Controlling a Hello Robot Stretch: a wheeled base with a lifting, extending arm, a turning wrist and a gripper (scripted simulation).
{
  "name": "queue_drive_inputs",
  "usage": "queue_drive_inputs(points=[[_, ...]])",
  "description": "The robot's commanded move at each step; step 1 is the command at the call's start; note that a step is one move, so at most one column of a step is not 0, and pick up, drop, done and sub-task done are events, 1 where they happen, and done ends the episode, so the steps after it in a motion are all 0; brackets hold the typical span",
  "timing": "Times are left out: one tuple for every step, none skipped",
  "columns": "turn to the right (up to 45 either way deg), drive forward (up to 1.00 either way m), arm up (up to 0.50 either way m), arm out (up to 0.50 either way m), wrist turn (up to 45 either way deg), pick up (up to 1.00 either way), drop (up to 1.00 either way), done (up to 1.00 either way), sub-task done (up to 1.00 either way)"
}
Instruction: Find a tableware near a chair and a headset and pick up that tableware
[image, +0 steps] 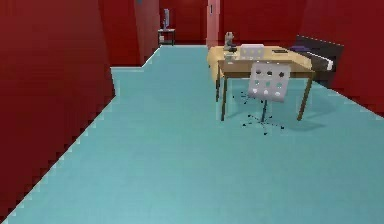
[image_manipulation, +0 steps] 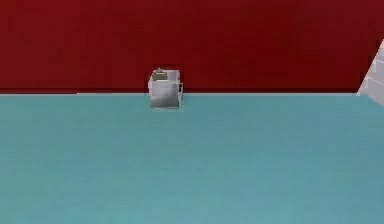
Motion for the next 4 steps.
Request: queue_drive_inputs(points=[[-3.0,0.00,0.00,0.00,0.0,0.00,0.00,0.00,0.00],[0.0,1.00,0.00,0.00,0.0,0.00,0.00,0.00,0.00],[0.0,1.00,0.00,0.00,0.0,0.00,0.00,0.00,0.00],[-6.0,0.00,0.00,0.00,0.0,0.00,0.00,0.00,0.00]])
